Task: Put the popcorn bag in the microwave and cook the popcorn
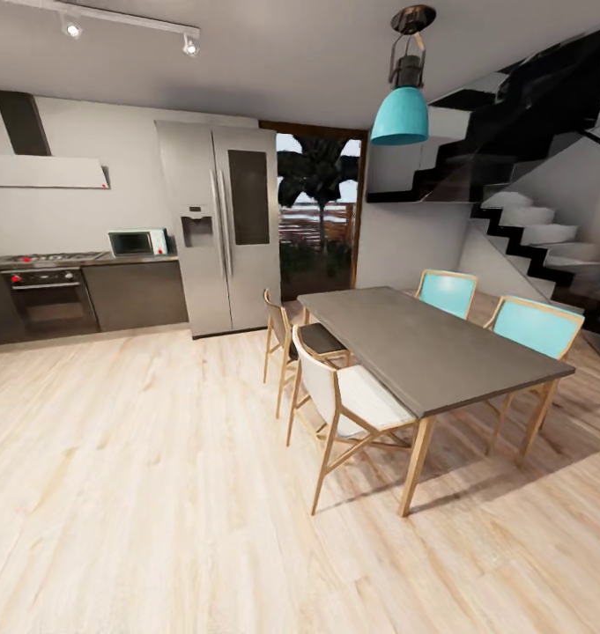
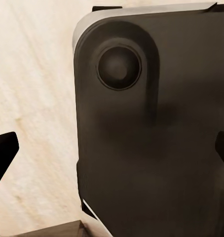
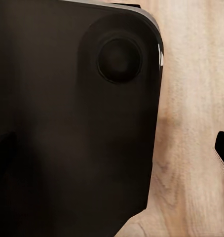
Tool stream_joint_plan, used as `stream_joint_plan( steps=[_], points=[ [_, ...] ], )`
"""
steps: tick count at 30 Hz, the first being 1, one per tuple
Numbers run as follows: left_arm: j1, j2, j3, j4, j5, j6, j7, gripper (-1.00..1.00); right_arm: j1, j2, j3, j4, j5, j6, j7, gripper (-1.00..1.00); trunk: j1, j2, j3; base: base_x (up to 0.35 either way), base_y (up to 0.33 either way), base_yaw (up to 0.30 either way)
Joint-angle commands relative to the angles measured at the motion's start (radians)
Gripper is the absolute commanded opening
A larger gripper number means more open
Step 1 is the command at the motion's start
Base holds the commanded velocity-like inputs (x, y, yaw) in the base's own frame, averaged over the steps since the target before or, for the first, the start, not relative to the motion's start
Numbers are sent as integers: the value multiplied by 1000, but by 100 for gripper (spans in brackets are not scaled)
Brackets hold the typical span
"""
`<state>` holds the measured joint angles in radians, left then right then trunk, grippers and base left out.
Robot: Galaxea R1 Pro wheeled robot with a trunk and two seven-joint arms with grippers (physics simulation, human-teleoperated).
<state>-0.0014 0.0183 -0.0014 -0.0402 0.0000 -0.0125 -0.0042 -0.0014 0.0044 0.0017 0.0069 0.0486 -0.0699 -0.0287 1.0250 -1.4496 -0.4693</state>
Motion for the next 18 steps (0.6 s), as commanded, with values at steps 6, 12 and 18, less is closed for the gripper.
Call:
stream_joint_plan(
  steps=[6,12,18],
  points=[
    [0,0,0,0,0,-1,0,100,0,0,0,1,5,-5,-3,100,0,0,-1,0,0,300],
    [0,0,0,0,0,-1,0,100,0,0,0,1,5,-5,-3,100,0,0,-1,0,0,300],
    [0,0,0,-1,0,-1,0,100,0,0,0,1,5,-6,-2,100,0,0,-1,0,0,300]
  ],
)
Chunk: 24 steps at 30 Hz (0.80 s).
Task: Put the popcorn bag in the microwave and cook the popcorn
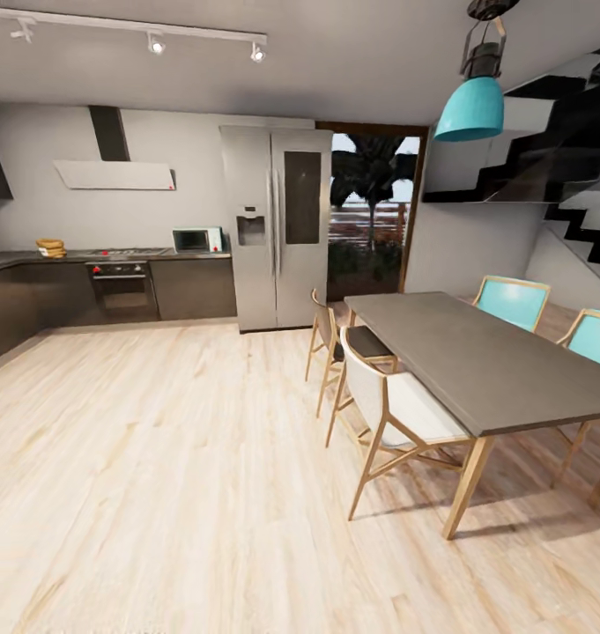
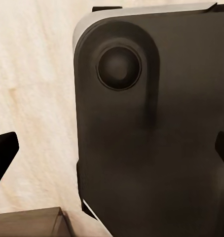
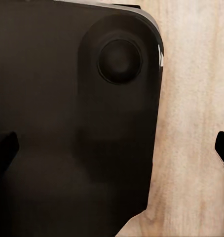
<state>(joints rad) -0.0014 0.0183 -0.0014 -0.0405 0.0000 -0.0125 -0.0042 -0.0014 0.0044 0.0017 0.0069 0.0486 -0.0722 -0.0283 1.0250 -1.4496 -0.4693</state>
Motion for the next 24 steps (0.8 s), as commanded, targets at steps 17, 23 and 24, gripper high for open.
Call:
stream_joint_plan(
  steps=[17,23,24],
  points=[
    [0,0,0,0,0,-1,0,100,0,0,0,1,6,-5,-2,100,0,0,-1,0,0,300],
    [0,0,0,0,0,-1,0,100,0,0,0,1,7,-6,-2,100,0,0,-1,0,0,300],
    [0,0,0,0,0,-1,0,100,0,0,0,1,7,-6,-2,100,0,0,-1,0,0,300]
  ],
)
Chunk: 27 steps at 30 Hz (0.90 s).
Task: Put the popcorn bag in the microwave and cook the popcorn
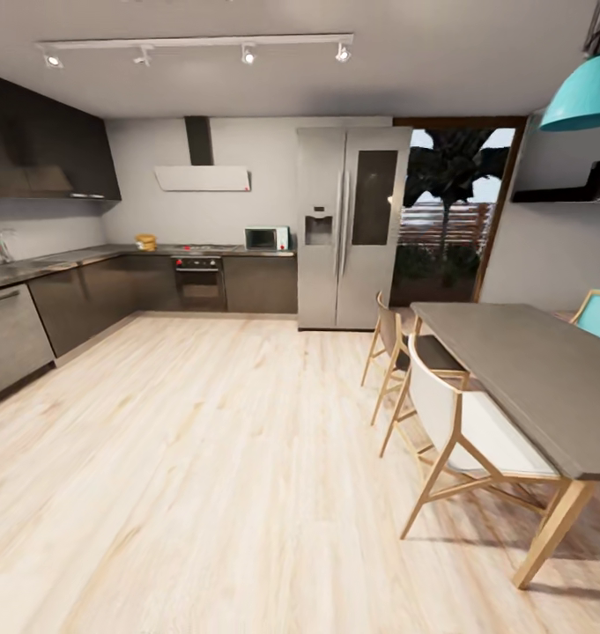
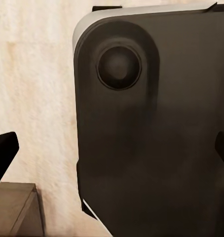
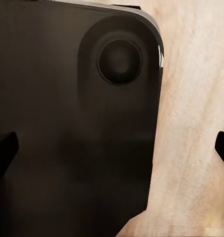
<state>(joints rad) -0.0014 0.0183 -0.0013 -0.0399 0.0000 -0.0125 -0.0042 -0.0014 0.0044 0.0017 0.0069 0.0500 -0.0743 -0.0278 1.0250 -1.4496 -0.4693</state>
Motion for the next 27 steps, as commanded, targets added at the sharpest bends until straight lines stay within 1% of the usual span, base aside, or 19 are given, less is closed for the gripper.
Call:
stream_joint_plan(
  steps=[1,20,24,27],
  points=[
    [0,0,0,0,0,-1,0,100,0,0,0,1,5,-3,-3,100,0,0,-1,0,0,300],
    [0,0,0,-1,0,-1,0,100,0,0,0,1,5,-2,-3,100,0,0,-1,0,0,300],
    [0,-2,-2,-1,-2,-1,-1,100,0,-1,-5,1,-4,-1,1,100,0,0,-1,0,0,113],
    [0,-16,5,-1,4,-1,0,100,0,-1,-5,1,-5,-1,2,100,0,0,-1,0,0,8]
  ],
)
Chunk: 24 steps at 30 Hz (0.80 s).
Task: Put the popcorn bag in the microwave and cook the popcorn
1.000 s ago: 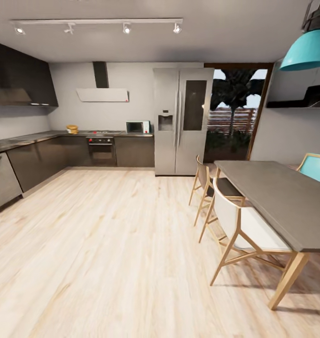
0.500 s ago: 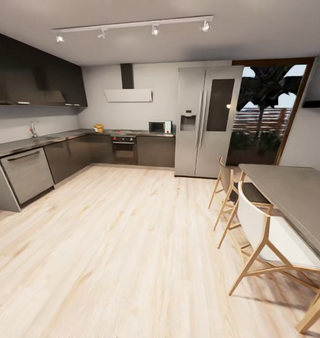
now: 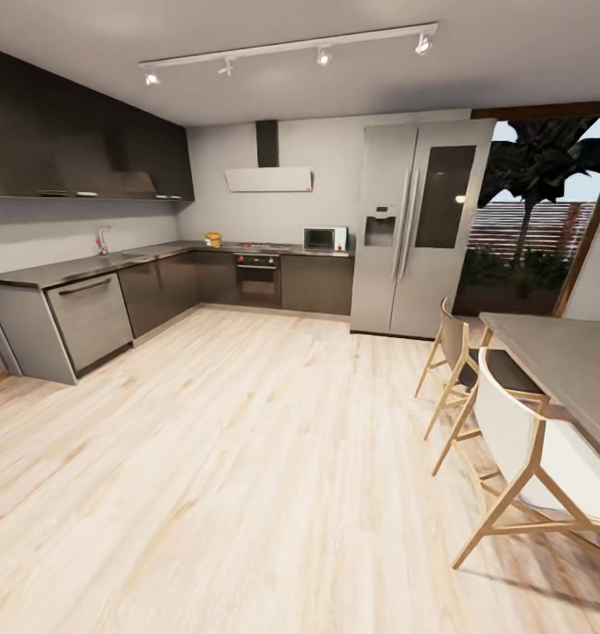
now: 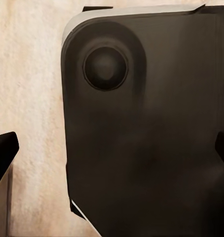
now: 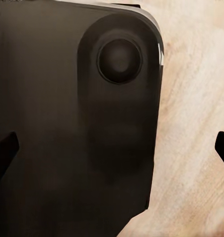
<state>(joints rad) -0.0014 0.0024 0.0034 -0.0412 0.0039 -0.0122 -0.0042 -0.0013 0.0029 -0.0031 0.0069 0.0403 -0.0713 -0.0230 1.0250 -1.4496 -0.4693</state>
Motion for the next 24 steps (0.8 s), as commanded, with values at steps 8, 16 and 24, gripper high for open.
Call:
stream_joint_plan(
  steps=[8,16,24],
  points=[
    [0,1,3,0,10,16,2,100,0,-1,6,1,13,-3,-4,100,0,0,-1,258,0,0],
    [0,2,3,0,42,16,6,100,0,0,8,1,17,-2,-5,100,0,0,-1,320,0,0],
    [0,4,3,1,86,15,7,100,0,-1,7,1,15,-6,-5,100,0,0,-1,323,0,-62]
  ],
)
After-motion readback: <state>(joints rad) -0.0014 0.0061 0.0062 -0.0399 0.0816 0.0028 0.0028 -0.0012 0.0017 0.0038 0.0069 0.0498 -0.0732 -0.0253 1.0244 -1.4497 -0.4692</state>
